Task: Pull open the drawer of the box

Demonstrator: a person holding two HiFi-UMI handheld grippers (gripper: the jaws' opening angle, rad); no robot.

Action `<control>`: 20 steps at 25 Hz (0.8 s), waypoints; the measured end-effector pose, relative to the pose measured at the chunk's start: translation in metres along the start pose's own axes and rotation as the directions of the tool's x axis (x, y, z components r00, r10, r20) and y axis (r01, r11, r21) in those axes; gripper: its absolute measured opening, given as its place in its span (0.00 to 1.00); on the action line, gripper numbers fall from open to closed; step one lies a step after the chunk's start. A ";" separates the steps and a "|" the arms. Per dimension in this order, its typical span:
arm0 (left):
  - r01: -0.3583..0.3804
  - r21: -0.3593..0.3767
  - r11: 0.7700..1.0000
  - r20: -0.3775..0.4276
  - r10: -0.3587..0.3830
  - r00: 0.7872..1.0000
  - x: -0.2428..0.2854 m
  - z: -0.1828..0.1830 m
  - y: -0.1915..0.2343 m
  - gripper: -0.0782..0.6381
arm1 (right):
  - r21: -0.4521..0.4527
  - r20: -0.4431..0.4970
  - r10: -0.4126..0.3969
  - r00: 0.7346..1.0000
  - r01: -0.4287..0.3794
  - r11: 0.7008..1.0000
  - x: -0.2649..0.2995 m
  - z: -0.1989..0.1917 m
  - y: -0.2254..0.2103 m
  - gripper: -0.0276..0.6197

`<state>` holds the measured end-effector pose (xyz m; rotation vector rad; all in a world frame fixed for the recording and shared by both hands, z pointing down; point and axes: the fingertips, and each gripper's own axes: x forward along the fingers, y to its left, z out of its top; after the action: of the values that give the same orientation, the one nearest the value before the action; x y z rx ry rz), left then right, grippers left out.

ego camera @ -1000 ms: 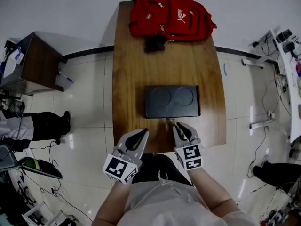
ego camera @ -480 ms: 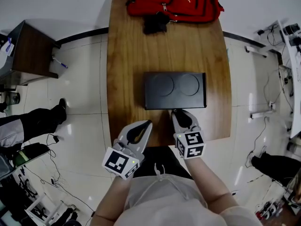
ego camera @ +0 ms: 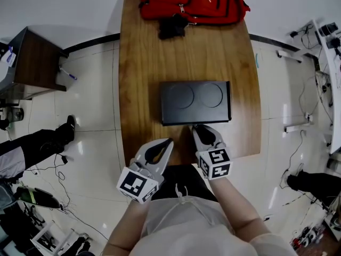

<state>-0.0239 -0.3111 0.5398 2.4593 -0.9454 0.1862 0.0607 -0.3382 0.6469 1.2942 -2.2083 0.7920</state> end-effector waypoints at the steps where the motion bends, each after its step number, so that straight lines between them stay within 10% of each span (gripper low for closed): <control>1: -0.003 0.001 1.000 0.000 0.003 1.000 -0.001 -0.001 -0.001 0.12 | -0.002 -0.002 0.003 1.000 -0.003 1.000 -0.002 -0.002 0.001 0.15; 20: -0.048 -0.042 0.998 0.027 0.050 0.998 -0.029 -0.040 -0.040 0.12 | -0.029 -0.055 0.043 0.998 -0.045 0.999 -0.050 -0.063 0.026 0.15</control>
<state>-0.0178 -0.2486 0.5502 2.4089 -1.0125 0.1475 0.0661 -0.2540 0.6547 1.1993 -2.2038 0.7972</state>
